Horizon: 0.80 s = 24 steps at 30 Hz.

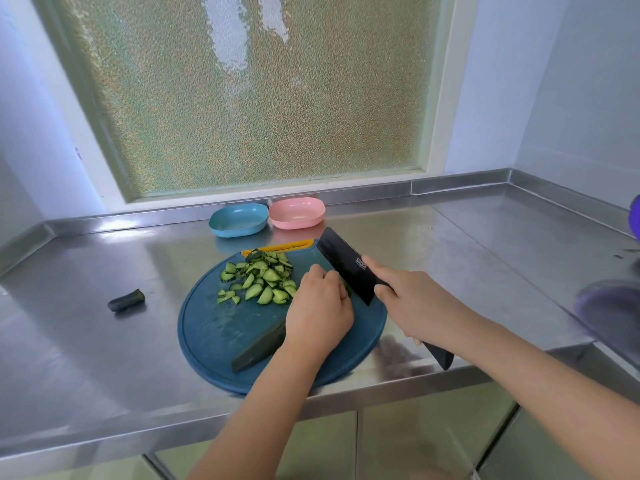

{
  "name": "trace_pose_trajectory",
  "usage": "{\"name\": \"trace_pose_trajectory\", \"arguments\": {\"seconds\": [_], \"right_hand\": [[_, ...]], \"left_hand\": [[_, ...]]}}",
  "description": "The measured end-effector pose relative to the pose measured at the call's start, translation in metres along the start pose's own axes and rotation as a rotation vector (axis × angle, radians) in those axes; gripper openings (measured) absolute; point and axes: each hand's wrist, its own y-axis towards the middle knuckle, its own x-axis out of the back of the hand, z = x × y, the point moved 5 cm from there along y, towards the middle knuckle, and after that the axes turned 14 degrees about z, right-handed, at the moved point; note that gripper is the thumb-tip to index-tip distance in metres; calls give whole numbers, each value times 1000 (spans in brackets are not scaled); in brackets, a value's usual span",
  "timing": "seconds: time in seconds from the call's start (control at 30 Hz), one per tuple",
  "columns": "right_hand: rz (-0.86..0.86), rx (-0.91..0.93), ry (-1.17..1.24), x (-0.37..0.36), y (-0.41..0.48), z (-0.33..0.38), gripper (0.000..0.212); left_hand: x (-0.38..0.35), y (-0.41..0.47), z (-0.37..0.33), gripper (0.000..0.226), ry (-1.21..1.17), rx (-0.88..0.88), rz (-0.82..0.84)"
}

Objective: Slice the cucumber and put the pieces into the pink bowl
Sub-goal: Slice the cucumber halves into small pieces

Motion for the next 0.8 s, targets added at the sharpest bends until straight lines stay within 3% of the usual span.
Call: {"name": "trace_pose_trajectory", "arguments": {"seconds": [0.53, 0.8], "right_hand": [[-25, 0, -128, -21, 9, -2, 56], [-18, -8, -18, -11, 9, -6, 54]], "left_hand": [[1, 0, -1, 10, 1, -11, -3], [2, -1, -2, 9, -13, 12, 15]]}}
